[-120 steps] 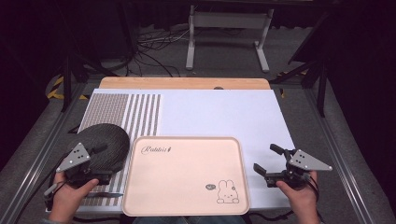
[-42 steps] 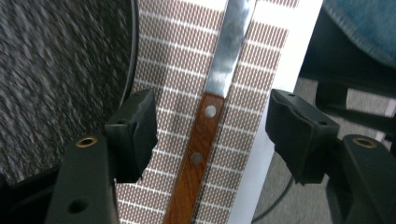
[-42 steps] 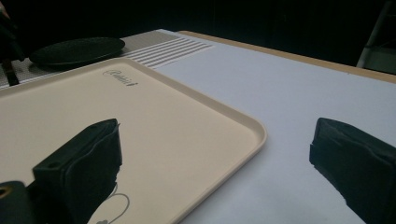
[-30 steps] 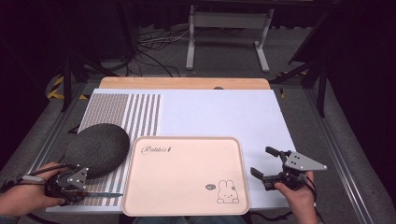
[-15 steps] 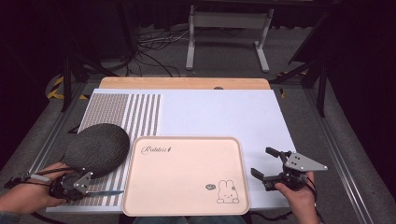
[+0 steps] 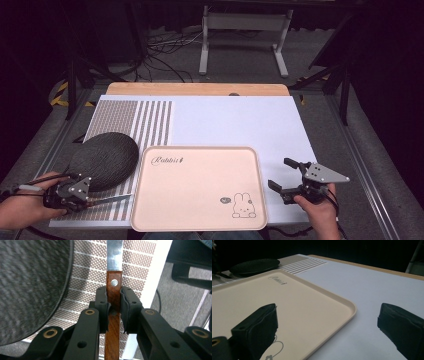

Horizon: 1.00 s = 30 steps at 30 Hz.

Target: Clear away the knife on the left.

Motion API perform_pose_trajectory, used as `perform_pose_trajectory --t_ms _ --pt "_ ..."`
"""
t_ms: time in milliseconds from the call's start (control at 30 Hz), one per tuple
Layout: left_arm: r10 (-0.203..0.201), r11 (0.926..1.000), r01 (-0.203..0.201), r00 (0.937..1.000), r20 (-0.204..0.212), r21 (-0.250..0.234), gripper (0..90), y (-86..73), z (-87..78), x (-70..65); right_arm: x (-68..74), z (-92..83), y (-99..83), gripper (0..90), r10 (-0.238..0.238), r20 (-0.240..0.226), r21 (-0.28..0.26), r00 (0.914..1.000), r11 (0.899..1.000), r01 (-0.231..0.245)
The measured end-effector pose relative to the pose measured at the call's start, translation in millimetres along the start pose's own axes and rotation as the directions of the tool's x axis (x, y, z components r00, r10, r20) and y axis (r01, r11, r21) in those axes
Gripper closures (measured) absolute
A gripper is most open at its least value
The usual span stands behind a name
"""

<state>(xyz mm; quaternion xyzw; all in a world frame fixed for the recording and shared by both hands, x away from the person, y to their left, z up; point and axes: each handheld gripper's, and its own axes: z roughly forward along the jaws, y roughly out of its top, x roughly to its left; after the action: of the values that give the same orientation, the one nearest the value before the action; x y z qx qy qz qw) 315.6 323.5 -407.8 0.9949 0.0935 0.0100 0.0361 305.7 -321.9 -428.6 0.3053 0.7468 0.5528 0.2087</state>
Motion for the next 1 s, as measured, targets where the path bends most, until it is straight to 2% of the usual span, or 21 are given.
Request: perform_pose_trajectory --t_ms 133,200,267,400,433,467,500,533,567,600,667,700,733,767,800,833,867,900,933,967,1000 --pt "-0.043 0.9979 0.042 0.9991 -0.007 -0.048 77.6 -0.6 -8.2 2.3 -0.6 -1.0 0.2 4.2 0.004 0.001 -0.008 1.0000 1.000 -0.004" --pt "-0.087 0.9920 0.088 0.9961 0.013 -0.090 77.6 1.3 -13.7 1.9 -1.0 -1.7 0.2 4.4 0.010 0.002 -0.011 0.9999 1.000 -0.010" --pt "-0.103 0.9876 0.106 0.9942 0.029 -0.115 77.5 3.9 -17.6 2.0 -1.3 -2.1 0.3 4.6 0.013 0.004 -0.010 0.9999 1.000 -0.013" --pt "-0.168 0.9724 0.173 0.9849 0.042 -0.157 77.5 13.4 -27.3 1.1 -1.2 -2.7 0.7 4.7 0.014 0.007 -0.011 0.9999 1.000 -0.014" --pt "-0.168 0.9724 0.173 0.9849 0.042 -0.157 77.5 13.4 -27.3 1.1 -1.2 -2.8 0.7 4.7 0.015 0.007 -0.012 0.9999 1.000 -0.015" --pt "-0.196 0.9614 0.203 0.9791 0.054 -0.186 77.5 18.1 -31.7 0.6 -1.4 -2.9 0.7 4.7 0.013 0.007 -0.013 0.9999 1.000 -0.013" --pt "-0.196 0.9614 0.203 0.9791 0.054 -0.186 77.5 18.1 -31.7 0.6 -1.4 -3.0 0.7 4.7 0.013 0.007 -0.013 0.9999 1.000 -0.013" --pt "-0.218 0.9550 0.228 0.9732 0.072 -0.189 77.5 21.4 -34.4 0.5 -1.4 -3.0 0.7 4.7 0.013 0.007 -0.013 0.9999 1.000 -0.013" --pt "-0.249 0.9419 0.265 0.9633 0.101 -0.207 77.5 24.8 -36.4 0.7 -1.4 -3.2 0.9 4.7 0.012 0.008 -0.013 0.9999 1.000 -0.012" --pt "-0.264 0.9328 0.287 0.9559 0.129 -0.218 77.5 28.0 -38.1 1.3 -1.4 -3.5 0.9 4.7 0.013 0.010 -0.014 0.9999 1.000 -0.012" --pt "-0.323 0.9091 0.350 0.9350 0.147 -0.227 77.5 33.7 -41.9 1.0 -1.7 -3.6 0.8 4.7 0.015 0.009 -0.016 0.9998 1.000 -0.015" --pt "-0.323 0.9091 0.350 0.9350 0.147 -0.227 77.5 33.7 -41.9 1.0 -1.7 -3.7 0.8 4.7 0.015 0.010 -0.016 0.9998 1.000 -0.015" --pt "-0.351 0.8932 0.376 0.9259 0.139 -0.247 77.5 37.4 -44.7 0.7 -1.8 -3.8 0.8 4.7 0.015 0.008 -0.019 0.9999 1.000 -0.015" --pt "-0.409 0.8573 0.438 0.8986 0.160 -0.270 77.5 42.7 -49.4 0.8 -1.8 -4.1 0.8 4.7 0.016 0.008 -0.020 0.9998 1.000 -0.016" --pt "-0.423 0.8450 0.454 0.8908 0.167 -0.283 77.5 44.5 -50.6 0.8 -1.8 -4.4 0.9 4.7 0.016 0.009 -0.020 0.9998 1.000 -0.016" --pt "-0.423 0.8450 0.454 0.8908 0.167 -0.283 77.5 44.5 -50.6 0.8 -1.8 -4.4 0.9 4.7 0.016 0.009 -0.020 0.9998 1.000 -0.016" --pt "-0.447 0.8255 0.478 0.8785 0.169 -0.301 77.5 48.6 -53.1 1.9 -2.0 -4.6 1.0 4.7 0.016 0.009 -0.018 0.9998 1.000 -0.016" --pt "-0.473 0.8067 0.506 0.8623 0.181 -0.305 77.5 51.5 -54.2 1.4 -2.2 -5.0 1.0 4.7 0.016 0.010 -0.019 0.9998 1.000 -0.016" --pt "-0.483 0.8003 0.518 0.8553 0.188 -0.302 77.5 54.0 -54.8 1.4 -2.2 -5.1 0.8 4.7 0.015 0.009 -0.017 0.9998 1.000 -0.015" --pt "-0.503 0.7851 0.539 0.8425 0.193 -0.306 77.5 57.1 -55.4 0.8 -2.2 -5.1 0.6 4.7 0.015 0.010 -0.017 0.9998 1.000 -0.014" --pt "-0.513 0.7769 0.551 0.8345 0.202 -0.305 77.5 58.8 -55.4 0.7 -2.2 -5.3 0.5 4.7 0.017 0.011 -0.015 0.9998 1.000 -0.017"
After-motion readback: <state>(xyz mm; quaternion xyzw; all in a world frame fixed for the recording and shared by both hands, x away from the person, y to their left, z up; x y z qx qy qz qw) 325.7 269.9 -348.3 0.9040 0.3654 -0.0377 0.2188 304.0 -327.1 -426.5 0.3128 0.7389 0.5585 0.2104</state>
